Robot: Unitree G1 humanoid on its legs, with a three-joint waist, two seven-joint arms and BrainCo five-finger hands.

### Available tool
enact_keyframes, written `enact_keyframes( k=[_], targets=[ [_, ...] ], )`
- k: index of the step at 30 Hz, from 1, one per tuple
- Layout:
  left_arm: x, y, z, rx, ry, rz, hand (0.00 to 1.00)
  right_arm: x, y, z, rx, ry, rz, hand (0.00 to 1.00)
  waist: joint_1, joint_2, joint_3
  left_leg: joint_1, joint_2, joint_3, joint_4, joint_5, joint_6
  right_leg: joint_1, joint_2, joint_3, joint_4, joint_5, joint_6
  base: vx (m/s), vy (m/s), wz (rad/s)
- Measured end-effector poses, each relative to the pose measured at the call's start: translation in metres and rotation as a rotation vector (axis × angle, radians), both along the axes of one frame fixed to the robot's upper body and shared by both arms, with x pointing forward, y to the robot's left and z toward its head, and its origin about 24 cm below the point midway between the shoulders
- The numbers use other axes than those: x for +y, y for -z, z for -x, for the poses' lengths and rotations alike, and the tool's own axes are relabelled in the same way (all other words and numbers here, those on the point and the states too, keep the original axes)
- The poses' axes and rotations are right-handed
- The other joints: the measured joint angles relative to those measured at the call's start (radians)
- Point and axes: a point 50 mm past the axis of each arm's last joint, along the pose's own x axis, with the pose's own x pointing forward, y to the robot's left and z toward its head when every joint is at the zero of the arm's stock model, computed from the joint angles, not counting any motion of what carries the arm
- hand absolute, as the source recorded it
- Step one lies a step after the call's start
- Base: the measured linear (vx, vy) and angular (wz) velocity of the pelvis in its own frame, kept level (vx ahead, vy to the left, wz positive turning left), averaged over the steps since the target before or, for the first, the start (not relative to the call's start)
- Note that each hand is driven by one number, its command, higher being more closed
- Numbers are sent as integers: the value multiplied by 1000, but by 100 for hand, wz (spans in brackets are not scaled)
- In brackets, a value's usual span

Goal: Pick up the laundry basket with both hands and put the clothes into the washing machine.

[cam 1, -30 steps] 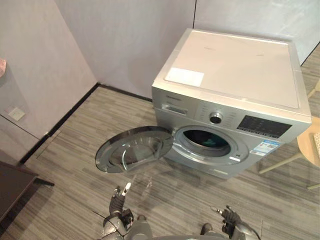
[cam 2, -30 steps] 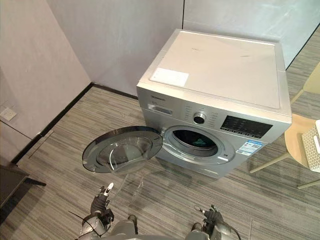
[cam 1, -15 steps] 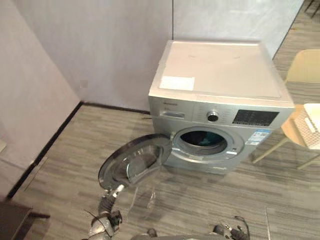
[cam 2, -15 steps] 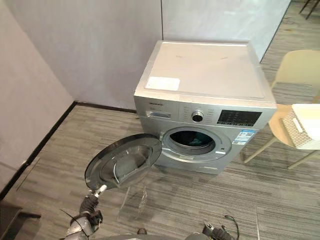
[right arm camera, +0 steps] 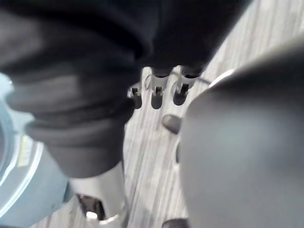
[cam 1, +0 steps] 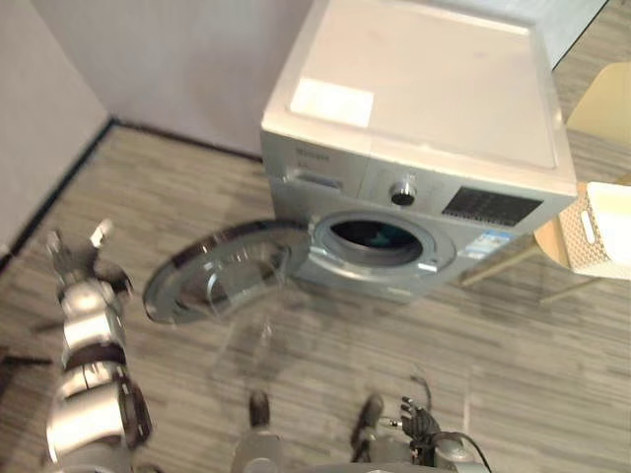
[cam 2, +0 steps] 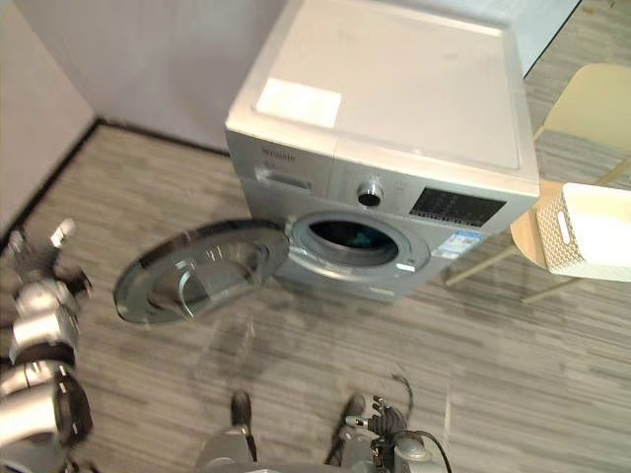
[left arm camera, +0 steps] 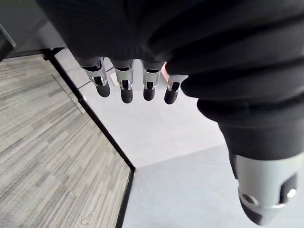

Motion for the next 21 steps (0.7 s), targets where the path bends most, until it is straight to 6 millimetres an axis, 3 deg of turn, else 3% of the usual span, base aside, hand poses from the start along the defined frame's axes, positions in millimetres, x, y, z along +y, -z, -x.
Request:
enact_keyframes(
  k=[1, 4, 7, 10, 12, 14, 17, 21],
  targets=[
    [-4, -23, -12, -33, 16, -19, 0, -1, -1, -2, -12, 19, 3, 0, -3, -17, 28, -23, 4, 1, 1, 10, 0, -22, 1, 0, 0, 7, -9, -102, -27, -8],
    [-16, -66, -33, -79, 66, -56, 0, 3, -5, -8, -48, 41, -16, 0, -4, -61, 67, -86, 12, 9, 3, 29, 0, -87, 9, 10, -3, 29, -26, -103, -1, -10],
    [-25, -89, -42, -85, 109, -93, 0, 9, -9, -13, -95, 58, -48, 0, -3, -83, 101, -116, 19, 9, 19, 29, 0, -103, 19, 12, -24, 46, -32, -47, -2, -4],
    [-32, -127, -48, -98, 154, -188, 0, 22, -19, -21, -173, 38, -89, 0, -2, -111, 121, -181, 39, 8, 42, 30, -4, -153, 36, 15, -37, 60, -42, -15, 4, -5],
    [-36, -140, -50, -97, 183, -204, 0, 29, -26, -28, -224, 25, -115, 0, -3, -123, 131, -206, 51, 7, 45, 34, -9, -173, 44, 16, -42, 66, -43, 1, 5, -3],
    [-38, -142, -52, -100, 207, -178, 0, 30, -28, -27, -237, 25, -135, 0, -2, -125, 132, -215, 55, 7, 44, 34, -9, -174, 49, 18, -58, 76, -44, 47, 26, -1],
    [-41, -130, -55, -105, 251, -81, 0, 34, -29, -26, -243, 30, -151, 0, 4, -125, 132, -219, 58, 8, 34, 33, -10, -173, 50, 22, -58, 75, -43, 73, 62, 2],
    [-52, -89, -61, -40, 342, -28, 0, 38, -30, -24, -239, 13, -169, 0, 20, -112, 122, -190, 58, 18, 18, 37, -13, -161, 49, 24, -58, 76, -40, 73, 55, 2]
  ],
)
